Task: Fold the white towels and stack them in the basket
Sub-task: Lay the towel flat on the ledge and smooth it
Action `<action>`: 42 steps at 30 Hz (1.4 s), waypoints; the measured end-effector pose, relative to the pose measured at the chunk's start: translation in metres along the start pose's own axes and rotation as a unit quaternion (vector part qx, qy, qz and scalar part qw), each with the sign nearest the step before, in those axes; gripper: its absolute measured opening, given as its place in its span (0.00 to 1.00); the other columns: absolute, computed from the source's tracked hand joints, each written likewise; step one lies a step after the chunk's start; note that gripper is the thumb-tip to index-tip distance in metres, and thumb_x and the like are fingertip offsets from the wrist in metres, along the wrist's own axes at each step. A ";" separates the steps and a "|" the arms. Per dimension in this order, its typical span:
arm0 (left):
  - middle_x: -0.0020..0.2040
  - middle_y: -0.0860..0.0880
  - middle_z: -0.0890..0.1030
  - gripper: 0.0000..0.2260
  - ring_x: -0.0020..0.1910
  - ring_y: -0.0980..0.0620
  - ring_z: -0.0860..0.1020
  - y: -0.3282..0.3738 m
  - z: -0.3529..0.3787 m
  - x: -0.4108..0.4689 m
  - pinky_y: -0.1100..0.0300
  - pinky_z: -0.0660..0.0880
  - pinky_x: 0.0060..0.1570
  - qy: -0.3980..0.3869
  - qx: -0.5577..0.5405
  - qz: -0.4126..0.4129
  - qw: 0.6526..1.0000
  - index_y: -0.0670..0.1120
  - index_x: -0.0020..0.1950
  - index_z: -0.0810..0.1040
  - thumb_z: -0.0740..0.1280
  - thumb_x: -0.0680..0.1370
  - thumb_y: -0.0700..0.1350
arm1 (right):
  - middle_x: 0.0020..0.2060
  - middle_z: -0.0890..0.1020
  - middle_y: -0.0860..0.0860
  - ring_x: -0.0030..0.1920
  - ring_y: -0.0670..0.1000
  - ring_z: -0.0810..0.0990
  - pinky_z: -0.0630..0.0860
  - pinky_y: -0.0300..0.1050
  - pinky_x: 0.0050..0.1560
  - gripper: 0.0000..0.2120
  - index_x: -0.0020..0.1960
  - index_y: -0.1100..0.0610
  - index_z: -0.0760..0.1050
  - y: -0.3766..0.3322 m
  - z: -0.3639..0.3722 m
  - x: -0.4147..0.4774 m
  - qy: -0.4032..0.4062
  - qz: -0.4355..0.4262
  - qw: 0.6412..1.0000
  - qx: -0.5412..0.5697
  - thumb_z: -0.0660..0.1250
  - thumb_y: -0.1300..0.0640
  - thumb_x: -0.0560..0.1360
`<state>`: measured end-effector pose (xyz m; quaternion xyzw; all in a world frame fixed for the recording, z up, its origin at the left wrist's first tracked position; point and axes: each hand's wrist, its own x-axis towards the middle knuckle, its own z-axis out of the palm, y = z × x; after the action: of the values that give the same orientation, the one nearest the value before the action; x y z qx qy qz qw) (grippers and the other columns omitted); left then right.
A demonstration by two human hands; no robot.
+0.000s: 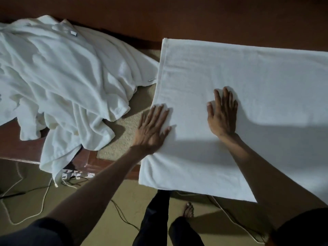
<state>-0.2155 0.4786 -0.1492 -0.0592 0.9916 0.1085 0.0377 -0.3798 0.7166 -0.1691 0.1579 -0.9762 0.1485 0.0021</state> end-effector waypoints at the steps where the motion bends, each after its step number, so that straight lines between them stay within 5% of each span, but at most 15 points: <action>1: 0.85 0.51 0.51 0.30 0.83 0.47 0.47 -0.004 -0.003 0.001 0.44 0.49 0.80 0.003 -0.001 -0.031 1.000 0.52 0.85 0.51 0.53 0.86 0.60 | 0.81 0.57 0.60 0.80 0.61 0.55 0.54 0.63 0.77 0.27 0.81 0.55 0.59 0.003 -0.003 -0.011 -0.009 0.001 1.000 0.003 0.50 0.45 0.85; 6: 0.85 0.47 0.46 0.29 0.83 0.47 0.44 0.038 -0.019 -0.024 0.48 0.42 0.80 0.035 -0.067 -0.159 0.984 0.49 0.85 0.47 0.47 0.86 0.60 | 0.80 0.57 0.61 0.80 0.62 0.56 0.54 0.65 0.77 0.29 0.81 0.56 0.60 0.016 -0.013 -0.079 -0.024 -0.005 1.000 -0.005 0.48 0.43 0.84; 10: 0.85 0.49 0.43 0.29 0.83 0.50 0.40 0.093 0.003 -0.086 0.50 0.41 0.81 -0.014 -0.115 -0.068 0.991 0.54 0.85 0.43 0.47 0.86 0.61 | 0.81 0.58 0.60 0.81 0.60 0.55 0.51 0.65 0.77 0.28 0.81 0.56 0.59 0.024 -0.017 -0.135 -0.008 -0.022 1.000 -0.021 0.51 0.44 0.84; 14: 0.85 0.51 0.42 0.29 0.83 0.48 0.40 0.064 0.018 -0.132 0.42 0.45 0.81 -0.020 -0.018 -0.005 1.000 0.57 0.84 0.43 0.48 0.86 0.63 | 0.81 0.57 0.59 0.81 0.60 0.54 0.50 0.64 0.78 0.28 0.81 0.56 0.59 0.033 -0.020 -0.161 0.001 -0.037 0.999 -0.021 0.52 0.44 0.85; 21: 0.84 0.47 0.44 0.31 0.83 0.48 0.42 0.055 0.000 -0.141 0.45 0.42 0.81 0.028 -0.055 -0.175 0.983 0.53 0.85 0.45 0.44 0.85 0.65 | 0.81 0.57 0.59 0.81 0.59 0.54 0.50 0.66 0.77 0.28 0.81 0.56 0.59 0.039 -0.022 -0.174 -0.002 -0.031 0.999 -0.008 0.49 0.43 0.85; 25: 0.84 0.46 0.51 0.28 0.83 0.49 0.47 0.138 0.003 -0.100 0.51 0.46 0.81 0.068 -0.205 -0.107 0.971 0.49 0.84 0.55 0.51 0.87 0.59 | 0.81 0.57 0.59 0.81 0.59 0.54 0.47 0.61 0.78 0.29 0.81 0.56 0.59 0.038 -0.024 -0.180 -0.006 -0.036 0.999 0.001 0.48 0.42 0.85; 30: 0.82 0.40 0.58 0.25 0.83 0.43 0.53 0.217 0.027 -0.048 0.43 0.57 0.79 0.064 -0.306 0.011 0.950 0.39 0.82 0.58 0.53 0.88 0.50 | 0.82 0.50 0.54 0.82 0.53 0.47 0.45 0.57 0.81 0.28 0.83 0.49 0.51 0.083 -0.038 -0.192 -0.017 -0.064 0.998 0.009 0.47 0.41 0.85; 36: 0.85 0.48 0.51 0.29 0.83 0.43 0.49 0.234 0.064 -0.038 0.43 0.49 0.79 0.004 -0.047 0.057 0.997 0.56 0.84 0.50 0.48 0.85 0.64 | 0.78 0.65 0.57 0.79 0.57 0.62 0.60 0.60 0.76 0.25 0.78 0.53 0.67 0.187 -0.065 -0.211 0.098 -0.062 0.993 -0.037 0.56 0.46 0.84; 42: 0.84 0.48 0.54 0.28 0.82 0.41 0.52 0.238 0.069 -0.038 0.41 0.55 0.78 0.049 0.008 0.047 0.998 0.58 0.84 0.52 0.51 0.85 0.64 | 0.79 0.64 0.56 0.79 0.58 0.62 0.60 0.61 0.76 0.26 0.79 0.53 0.65 0.283 -0.091 -0.224 0.085 -0.010 0.994 -0.069 0.56 0.44 0.83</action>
<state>-0.2037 0.7290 -0.1625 -0.0179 0.9948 0.0993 -0.0157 -0.2582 1.0688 -0.1752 0.1542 -0.9788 0.0931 0.0973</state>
